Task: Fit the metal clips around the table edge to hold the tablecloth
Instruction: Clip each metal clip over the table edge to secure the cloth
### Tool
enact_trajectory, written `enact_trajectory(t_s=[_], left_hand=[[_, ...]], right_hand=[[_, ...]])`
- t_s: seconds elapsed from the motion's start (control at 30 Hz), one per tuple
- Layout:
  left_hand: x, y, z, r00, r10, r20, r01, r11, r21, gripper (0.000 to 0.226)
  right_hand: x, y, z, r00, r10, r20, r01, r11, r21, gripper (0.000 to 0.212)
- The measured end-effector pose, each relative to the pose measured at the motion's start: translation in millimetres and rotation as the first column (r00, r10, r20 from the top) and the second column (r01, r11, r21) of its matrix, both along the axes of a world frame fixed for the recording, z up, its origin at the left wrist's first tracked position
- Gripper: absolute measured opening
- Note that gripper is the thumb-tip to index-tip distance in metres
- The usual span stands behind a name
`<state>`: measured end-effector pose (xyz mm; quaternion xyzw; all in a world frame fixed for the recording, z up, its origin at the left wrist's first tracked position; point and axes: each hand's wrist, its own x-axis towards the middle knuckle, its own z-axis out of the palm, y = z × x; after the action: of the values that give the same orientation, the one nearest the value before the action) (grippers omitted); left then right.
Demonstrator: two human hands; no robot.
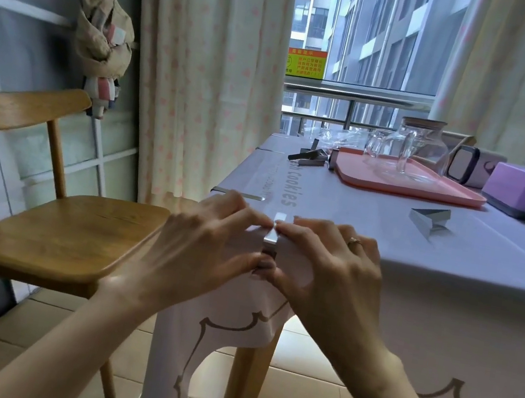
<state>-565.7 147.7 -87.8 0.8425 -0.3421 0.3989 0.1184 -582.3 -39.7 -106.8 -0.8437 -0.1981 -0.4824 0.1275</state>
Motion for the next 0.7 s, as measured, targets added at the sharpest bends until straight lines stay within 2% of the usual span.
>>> enact_trajectory(t_s=[0.37,0.7], left_hand=[[-3,-9,-2,0.997,0.065,0.029,-0.064,0.997,-0.04,0.036],[-4,-16,-2,0.989,0.135,0.068,-0.127,0.986,-0.104,0.029]], right_hand=[[1,-2,7,0.997,0.07,-0.042,-0.071,0.997,-0.034,0.042],[4,2,10,1.0,0.02,-0.01,-0.021,0.998,-0.062,0.042]])
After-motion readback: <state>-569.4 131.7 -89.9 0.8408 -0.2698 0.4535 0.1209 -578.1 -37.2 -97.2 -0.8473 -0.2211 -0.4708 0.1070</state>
